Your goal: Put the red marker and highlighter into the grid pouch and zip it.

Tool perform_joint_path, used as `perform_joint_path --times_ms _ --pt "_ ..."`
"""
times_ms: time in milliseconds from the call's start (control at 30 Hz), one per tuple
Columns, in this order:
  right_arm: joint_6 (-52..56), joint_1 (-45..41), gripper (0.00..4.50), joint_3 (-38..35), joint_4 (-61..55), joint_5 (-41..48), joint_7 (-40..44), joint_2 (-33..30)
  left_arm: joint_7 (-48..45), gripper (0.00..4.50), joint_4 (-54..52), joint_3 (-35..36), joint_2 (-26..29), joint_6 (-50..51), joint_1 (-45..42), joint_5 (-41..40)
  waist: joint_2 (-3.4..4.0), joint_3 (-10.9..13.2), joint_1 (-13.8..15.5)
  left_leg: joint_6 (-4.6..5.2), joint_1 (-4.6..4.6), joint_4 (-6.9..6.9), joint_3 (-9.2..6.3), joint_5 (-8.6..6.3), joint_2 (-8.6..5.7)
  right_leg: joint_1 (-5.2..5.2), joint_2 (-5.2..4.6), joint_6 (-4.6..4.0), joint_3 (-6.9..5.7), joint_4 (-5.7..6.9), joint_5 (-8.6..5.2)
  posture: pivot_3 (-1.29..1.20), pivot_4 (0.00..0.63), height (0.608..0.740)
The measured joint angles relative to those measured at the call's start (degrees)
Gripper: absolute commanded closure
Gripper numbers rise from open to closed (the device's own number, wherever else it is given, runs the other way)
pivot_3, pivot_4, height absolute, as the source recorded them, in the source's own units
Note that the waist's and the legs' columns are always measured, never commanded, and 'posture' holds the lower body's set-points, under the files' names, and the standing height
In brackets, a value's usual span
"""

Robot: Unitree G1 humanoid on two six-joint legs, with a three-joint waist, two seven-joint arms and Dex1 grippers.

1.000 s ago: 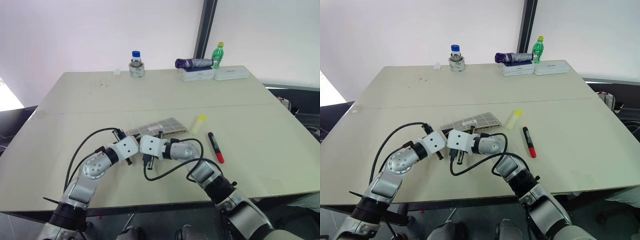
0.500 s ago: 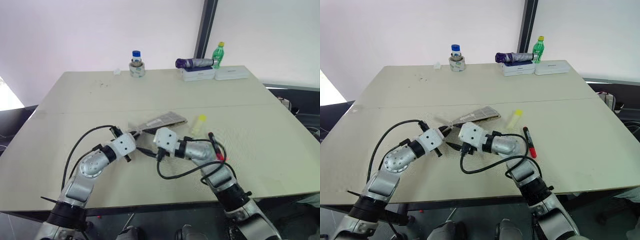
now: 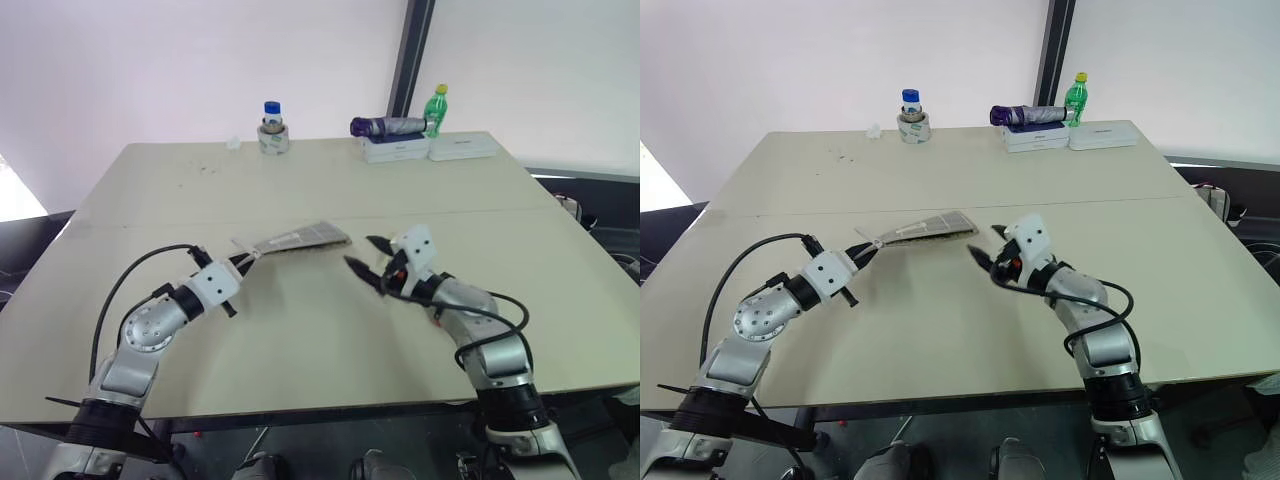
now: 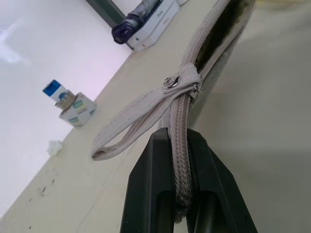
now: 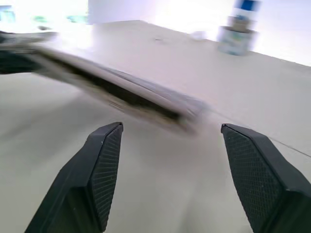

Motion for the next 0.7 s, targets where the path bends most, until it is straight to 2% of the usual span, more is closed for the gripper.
perform_joint_path --times_ms 100,200,467,567,700 --pt "0.2 -1.1 1.16 -0.4 1.3 -1.2 -2.6 -0.7 0.0 4.50 0.6 0.0 0.0 -0.6 0.1 0.0 0.00 0.0 0.0 0.00 -0.02 0.00 0.00 0.00 0.00 -0.01 0.00 0.00 0.00 -0.01 0.00 0.00 0.150 0.740" --pt "2.1 -3.2 1.16 -2.1 3.1 1.1 -4.5 1.6 0.0 4.50 0.7 0.0 -0.1 -0.8 0.1 0.0 0.00 0.0 0.0 0.00 -0.03 0.00 0.00 0.01 0.00 -0.02 0.02 0.00 -0.01 -0.01 0.00 0.00 0.150 0.740" --pt "8.9 -7.3 1.16 -6.3 7.3 4.1 -9.9 2.6 0.2 4.50 0.6 -0.1 -0.1 -0.9 1.5 0.2 0.00 0.0 0.0 -0.01 -0.10 0.00 0.01 0.01 -0.01 -0.06 0.01 0.00 -0.01 -0.03 0.00 0.00 0.150 0.740" --pt "8.7 -5.4 1.16 -7.0 5.8 6.0 -8.6 2.1 0.2 4.50 0.6 -0.1 0.0 -0.9 2.6 0.2 0.00 0.0 0.0 0.00 -0.15 -0.01 0.00 0.01 -0.01 -0.09 0.00 0.00 -0.03 -0.04 0.00 0.00 0.150 0.740" --pt "3.9 3.4 1.16 -7.6 -0.4 4.1 -8.7 -1.2 0.9 4.50 0.4 0.7 0.5 -0.9 4.5 0.3 0.00 0.0 0.3 0.01 -0.25 0.00 -0.03 0.00 -0.04 -0.10 -0.05 0.01 -0.10 -0.15 0.00 0.00 0.150 0.740"
